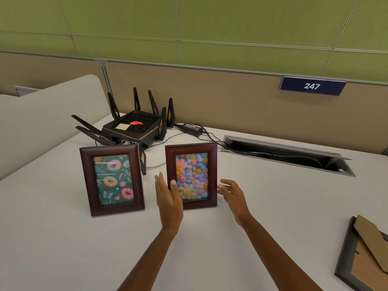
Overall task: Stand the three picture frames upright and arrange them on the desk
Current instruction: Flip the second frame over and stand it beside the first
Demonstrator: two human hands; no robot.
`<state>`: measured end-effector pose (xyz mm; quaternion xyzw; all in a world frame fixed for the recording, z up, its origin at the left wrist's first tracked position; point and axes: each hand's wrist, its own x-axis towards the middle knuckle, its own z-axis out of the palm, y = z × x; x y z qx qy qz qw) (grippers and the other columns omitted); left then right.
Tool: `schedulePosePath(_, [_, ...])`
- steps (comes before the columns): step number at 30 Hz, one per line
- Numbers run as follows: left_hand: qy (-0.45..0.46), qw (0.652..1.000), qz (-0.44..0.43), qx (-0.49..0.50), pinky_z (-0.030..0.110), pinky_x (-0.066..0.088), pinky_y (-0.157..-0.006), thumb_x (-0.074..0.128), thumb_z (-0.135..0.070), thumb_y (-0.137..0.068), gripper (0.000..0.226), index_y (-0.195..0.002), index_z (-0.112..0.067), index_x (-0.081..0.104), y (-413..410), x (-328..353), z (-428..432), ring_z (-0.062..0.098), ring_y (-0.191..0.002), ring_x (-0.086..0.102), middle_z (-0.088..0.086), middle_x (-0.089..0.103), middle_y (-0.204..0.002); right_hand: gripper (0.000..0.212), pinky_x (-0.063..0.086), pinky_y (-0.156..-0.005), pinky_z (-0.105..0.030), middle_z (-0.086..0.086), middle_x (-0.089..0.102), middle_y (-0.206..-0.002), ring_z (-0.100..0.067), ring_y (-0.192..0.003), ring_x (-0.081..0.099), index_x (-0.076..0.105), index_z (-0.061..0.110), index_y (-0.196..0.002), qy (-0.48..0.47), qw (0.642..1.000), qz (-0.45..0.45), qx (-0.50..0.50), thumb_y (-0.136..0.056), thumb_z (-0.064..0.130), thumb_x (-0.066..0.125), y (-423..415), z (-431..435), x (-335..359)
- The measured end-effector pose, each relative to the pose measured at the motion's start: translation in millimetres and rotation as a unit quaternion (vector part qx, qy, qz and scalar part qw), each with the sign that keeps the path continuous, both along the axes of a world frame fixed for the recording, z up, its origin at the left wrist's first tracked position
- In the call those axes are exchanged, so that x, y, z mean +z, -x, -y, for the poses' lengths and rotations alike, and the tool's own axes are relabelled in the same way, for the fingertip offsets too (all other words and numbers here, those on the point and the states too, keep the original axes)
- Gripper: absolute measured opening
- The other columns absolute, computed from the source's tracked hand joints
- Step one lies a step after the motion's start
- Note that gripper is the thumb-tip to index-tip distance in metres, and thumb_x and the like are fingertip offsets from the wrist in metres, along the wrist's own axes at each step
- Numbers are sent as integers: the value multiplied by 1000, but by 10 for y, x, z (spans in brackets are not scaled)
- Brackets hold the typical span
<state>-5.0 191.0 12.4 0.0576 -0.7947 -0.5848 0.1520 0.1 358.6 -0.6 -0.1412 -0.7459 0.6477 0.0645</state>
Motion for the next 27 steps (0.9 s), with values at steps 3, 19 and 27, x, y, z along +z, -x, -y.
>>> schedulePosePath(3, [108,990,-84,-21,42,25,-113,22,-48,-90,65,-142,-10,18,-219,-61,-57,22,-141,15,14,12,-155,27,44,-85,-31,-17,59,-118,-24,-98,59,53,8,-115,-7,1000,6,-20,-90,17,52,-195,-112,-75])
schedulePosePath(19, [358,862,-45,-356,21,-8,-112,-14,-66,-66,93,-144,-19,4,-900,-288,-901,15,-145,-5,3,-3,-157,21,40,-91,-24,-11,63,-113,-22,-106,58,60,7,-106,-326,938,-3,-121,-90,4,47,-1271,-790,-95])
schedulePosePath(27, [358,818,2,-450,30,5,-118,27,-37,-97,56,-145,-13,9,-1173,-301,-1569,17,-145,2,6,3,-157,24,42,-97,-35,-18,62,-116,-30,-106,57,60,2,-110,-433,877,33,-206,-88,3,49,-1932,-1401,-57])
